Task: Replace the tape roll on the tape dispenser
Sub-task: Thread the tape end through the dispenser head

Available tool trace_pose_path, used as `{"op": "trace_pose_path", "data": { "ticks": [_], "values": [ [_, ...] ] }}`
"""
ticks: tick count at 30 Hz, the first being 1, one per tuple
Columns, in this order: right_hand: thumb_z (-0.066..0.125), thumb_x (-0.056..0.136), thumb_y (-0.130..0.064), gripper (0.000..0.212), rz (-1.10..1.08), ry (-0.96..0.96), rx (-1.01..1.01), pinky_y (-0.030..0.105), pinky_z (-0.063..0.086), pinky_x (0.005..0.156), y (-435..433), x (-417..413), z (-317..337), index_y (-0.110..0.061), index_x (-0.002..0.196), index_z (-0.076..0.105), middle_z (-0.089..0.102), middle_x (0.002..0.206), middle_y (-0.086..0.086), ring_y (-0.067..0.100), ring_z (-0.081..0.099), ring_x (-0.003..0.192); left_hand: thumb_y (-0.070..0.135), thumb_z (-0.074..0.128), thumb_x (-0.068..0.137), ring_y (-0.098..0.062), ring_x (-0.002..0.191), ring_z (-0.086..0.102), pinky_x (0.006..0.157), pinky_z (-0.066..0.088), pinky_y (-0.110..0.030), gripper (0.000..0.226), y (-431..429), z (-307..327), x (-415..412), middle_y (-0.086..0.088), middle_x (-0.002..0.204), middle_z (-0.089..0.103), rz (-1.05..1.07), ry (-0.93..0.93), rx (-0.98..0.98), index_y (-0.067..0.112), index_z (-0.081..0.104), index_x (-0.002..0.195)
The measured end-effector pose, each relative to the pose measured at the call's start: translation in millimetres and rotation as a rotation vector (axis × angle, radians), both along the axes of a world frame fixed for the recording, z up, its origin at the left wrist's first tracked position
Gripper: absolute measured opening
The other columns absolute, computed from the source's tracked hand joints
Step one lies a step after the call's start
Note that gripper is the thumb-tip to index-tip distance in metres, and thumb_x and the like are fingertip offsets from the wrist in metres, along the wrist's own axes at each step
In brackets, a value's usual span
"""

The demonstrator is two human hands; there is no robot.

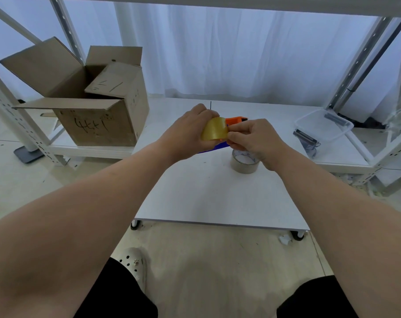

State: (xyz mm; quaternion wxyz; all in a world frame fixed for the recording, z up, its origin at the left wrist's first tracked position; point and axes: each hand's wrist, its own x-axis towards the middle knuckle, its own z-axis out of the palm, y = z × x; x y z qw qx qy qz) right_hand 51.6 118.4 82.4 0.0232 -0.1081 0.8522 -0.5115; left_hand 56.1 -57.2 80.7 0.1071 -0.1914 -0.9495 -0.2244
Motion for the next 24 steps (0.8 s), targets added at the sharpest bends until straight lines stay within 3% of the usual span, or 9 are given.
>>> {"op": "trace_pose_path", "data": {
  "ticks": [6,10,14,16,18,20,24],
  "values": [
    [0.066,0.085,-0.016,0.023,0.038,0.050,0.088,0.025,0.051,0.072,1.0,-0.1,4.1,-0.004,0.102,0.072,0.063,0.085,0.006,0.017,0.058,0.081,0.042,0.070,0.079,-0.014,0.099,0.048,0.078,0.036,-0.022,0.063,0.3,2.1,1.4,-0.004,0.123,0.050,-0.007,-0.021,0.003,0.020,0.046,0.132],
    [0.068,0.083,-0.018,0.021,0.044,0.096,0.118,0.040,0.051,0.085,3.4,-0.6,3.9,-0.005,0.098,0.074,0.069,0.086,0.014,0.028,0.062,0.090,0.041,0.071,0.078,-0.014,0.101,0.047,0.079,0.037,-0.023,0.063,-2.0,3.5,3.9,-0.004,0.122,0.052,-0.022,-0.024,0.000,0.020,0.046,0.132],
    [0.063,0.083,-0.012,0.018,0.050,0.160,0.163,0.036,0.047,0.076,0.7,-1.3,1.3,-0.004,0.094,0.075,0.066,0.075,0.011,0.024,0.057,0.078,0.042,0.071,0.078,-0.017,0.105,0.050,0.079,0.037,-0.023,0.063,-3.2,2.8,4.0,-0.003,0.122,0.053,-0.017,-0.024,0.010,0.020,0.047,0.132],
    [0.058,0.082,-0.005,0.021,0.016,0.226,0.224,0.032,0.048,0.076,-0.6,-1.9,0.2,-0.003,0.096,0.074,0.067,0.082,0.010,0.020,0.058,0.080,0.043,0.071,0.078,-0.013,0.101,0.047,0.079,0.036,-0.023,0.064,-2.9,3.2,4.6,-0.003,0.121,0.052,-0.015,-0.029,0.011,0.020,0.046,0.132],
    [0.057,0.081,-0.003,0.023,-0.004,0.231,0.238,0.039,0.053,0.083,1.4,-3.3,1.6,-0.003,0.097,0.074,0.070,0.092,0.012,0.025,0.063,0.087,0.043,0.070,0.078,-0.010,0.099,0.044,0.079,0.036,-0.023,0.063,-1.7,3.7,5.6,-0.002,0.121,0.052,-0.019,-0.031,0.009,0.020,0.046,0.132],
    [0.061,0.082,-0.010,0.019,0.037,0.171,0.195,0.045,0.054,0.085,3.0,-1.3,4.4,-0.005,0.094,0.075,0.071,0.091,0.014,0.028,0.064,0.087,0.044,0.070,0.078,-0.012,0.100,0.047,0.079,0.036,-0.022,0.063,-1.9,3.8,5.8,-0.002,0.121,0.053,-0.018,-0.030,0.006,0.020,0.047,0.132],
    [0.071,0.080,-0.026,0.026,0.102,0.085,0.138,0.042,0.054,0.090,0.8,3.3,6.8,-0.009,0.100,0.074,0.073,0.095,0.010,0.022,0.067,0.093,0.043,0.070,0.078,-0.018,0.106,0.051,0.078,0.037,-0.023,0.062,-5.0,3.8,5.3,-0.003,0.122,0.053,-0.001,-0.025,-0.006,0.020,0.047,0.131]
  ]
}}
